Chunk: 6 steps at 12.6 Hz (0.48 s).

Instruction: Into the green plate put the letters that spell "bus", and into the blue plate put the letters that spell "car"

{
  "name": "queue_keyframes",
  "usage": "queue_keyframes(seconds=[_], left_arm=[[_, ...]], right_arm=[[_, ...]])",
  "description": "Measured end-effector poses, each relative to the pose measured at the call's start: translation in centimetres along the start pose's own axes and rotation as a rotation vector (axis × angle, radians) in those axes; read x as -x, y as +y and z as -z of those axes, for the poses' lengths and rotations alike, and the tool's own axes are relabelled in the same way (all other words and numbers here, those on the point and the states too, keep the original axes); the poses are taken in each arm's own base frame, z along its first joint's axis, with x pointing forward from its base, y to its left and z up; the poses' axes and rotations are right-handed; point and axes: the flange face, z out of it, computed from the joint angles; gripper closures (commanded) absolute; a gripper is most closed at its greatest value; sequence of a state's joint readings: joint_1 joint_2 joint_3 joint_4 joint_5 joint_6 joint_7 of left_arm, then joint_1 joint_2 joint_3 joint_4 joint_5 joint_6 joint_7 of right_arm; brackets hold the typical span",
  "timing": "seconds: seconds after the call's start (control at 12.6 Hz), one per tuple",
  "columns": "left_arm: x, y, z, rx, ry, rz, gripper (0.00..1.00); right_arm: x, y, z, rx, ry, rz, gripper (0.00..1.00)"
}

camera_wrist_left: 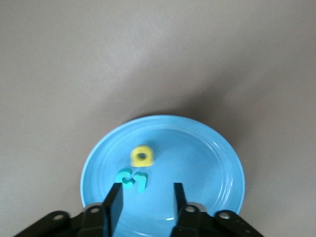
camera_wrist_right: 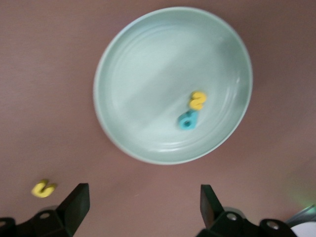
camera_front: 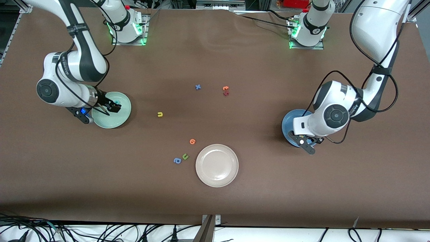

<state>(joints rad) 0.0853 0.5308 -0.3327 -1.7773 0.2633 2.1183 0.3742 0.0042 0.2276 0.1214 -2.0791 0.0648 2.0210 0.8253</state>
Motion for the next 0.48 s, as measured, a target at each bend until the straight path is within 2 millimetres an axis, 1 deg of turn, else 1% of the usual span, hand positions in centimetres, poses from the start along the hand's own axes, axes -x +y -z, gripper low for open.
queue_keyframes(seconds=[0.08,0.16,0.24,0.32,0.4,0.48], left_arm=[[0.0,0.4,0.5,-0.002,0.004,-0.006,0.0],[-0.1,1.0,1.5,-0.009,0.011,-0.015,0.0],[-0.1,1.6,3.0,-0.016,0.008,-0.023,0.0],[0.1,2.4,5.1,-0.026,0.001,-0.026,0.0],[0.4,3.2,7.8,-0.03,-0.001,-0.012,0.0],[0.8,3.9,11.2,-0.023,0.008,0.025,0.0]], right_arm=[[1.3,-1.6,0.2,-0.014,0.014,-0.038,0.01],[2.6,-3.1,0.0,-0.034,0.03,-0.079,0.01],[3.6,-4.4,-0.5,-0.053,0.04,-0.114,0.01],[4.2,-5.6,-1.3,-0.074,0.047,-0.147,0.01],[4.7,-6.8,-2.4,-0.096,0.049,-0.179,0.01],[4.9,-7.8,-3.6,-0.118,0.052,-0.207,0.01]])
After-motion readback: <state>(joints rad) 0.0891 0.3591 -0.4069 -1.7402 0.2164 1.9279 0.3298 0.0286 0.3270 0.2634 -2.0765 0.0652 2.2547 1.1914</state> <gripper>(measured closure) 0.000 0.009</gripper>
